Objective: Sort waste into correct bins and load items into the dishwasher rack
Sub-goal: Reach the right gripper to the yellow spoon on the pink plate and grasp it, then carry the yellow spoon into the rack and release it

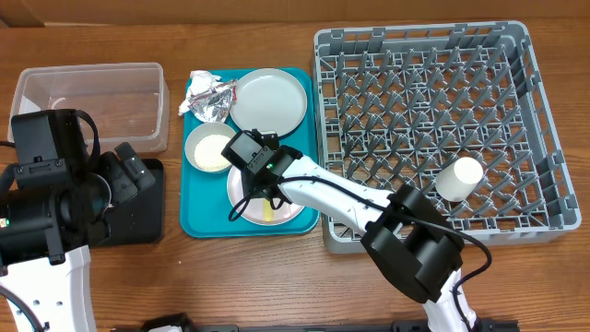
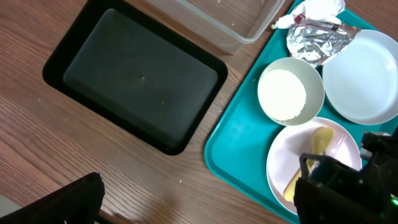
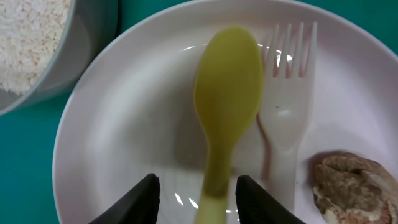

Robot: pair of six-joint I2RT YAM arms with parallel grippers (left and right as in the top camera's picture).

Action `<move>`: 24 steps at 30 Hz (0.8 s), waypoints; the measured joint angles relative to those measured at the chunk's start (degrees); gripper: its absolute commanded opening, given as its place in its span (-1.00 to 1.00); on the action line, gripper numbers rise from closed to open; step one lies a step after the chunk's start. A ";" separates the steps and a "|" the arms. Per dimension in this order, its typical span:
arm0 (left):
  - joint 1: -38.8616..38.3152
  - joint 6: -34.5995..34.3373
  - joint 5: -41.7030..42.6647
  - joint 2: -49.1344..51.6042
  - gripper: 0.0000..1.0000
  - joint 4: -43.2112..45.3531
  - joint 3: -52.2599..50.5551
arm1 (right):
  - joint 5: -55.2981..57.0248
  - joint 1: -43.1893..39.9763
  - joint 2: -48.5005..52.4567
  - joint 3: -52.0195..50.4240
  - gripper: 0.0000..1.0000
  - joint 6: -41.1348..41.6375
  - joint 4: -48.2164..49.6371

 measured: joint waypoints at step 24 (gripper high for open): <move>-0.02 -0.17 0.42 0.00 1.00 -0.42 0.00 | 2.21 -0.04 1.97 1.64 -0.76 1.90 -5.07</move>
